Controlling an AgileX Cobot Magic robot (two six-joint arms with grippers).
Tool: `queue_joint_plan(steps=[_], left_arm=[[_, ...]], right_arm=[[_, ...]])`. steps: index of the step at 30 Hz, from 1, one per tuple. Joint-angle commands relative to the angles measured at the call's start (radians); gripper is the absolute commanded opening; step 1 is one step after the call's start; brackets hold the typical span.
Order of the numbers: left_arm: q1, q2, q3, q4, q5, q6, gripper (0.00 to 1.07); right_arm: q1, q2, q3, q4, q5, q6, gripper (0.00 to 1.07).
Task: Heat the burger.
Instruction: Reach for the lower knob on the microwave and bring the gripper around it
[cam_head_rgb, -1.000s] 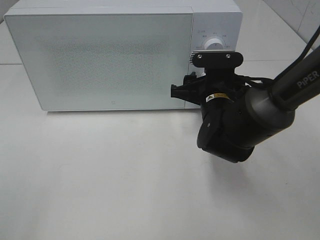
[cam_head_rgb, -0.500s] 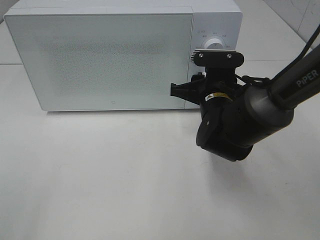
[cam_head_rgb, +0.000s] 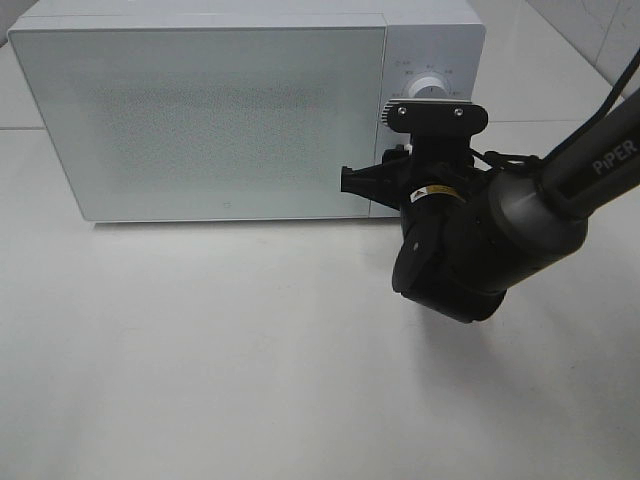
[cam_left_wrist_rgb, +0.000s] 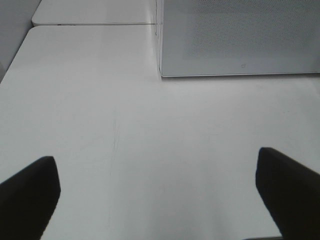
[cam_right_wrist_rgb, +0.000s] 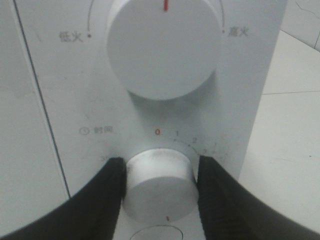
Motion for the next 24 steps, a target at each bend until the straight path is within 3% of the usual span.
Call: queue_joint_plan(steps=[1,11,24], left_arm=[[0.002,-0.017,0.004,-0.007,0.003,-0.005,1.0],[0.002,-0.017,0.004,-0.007,0.003,-0.005,1.0],[0.002,-0.017,0.004,-0.007,0.003,-0.005,1.0]], right_arm=[[-0.017,-0.002,-0.017,-0.004,-0.03,0.009,0.05],[-0.017,-0.002,-0.016,-0.076,-0.002,0.16,0.01],[-0.017,-0.002,-0.015,-0.279,0.037,0.601,0.02]])
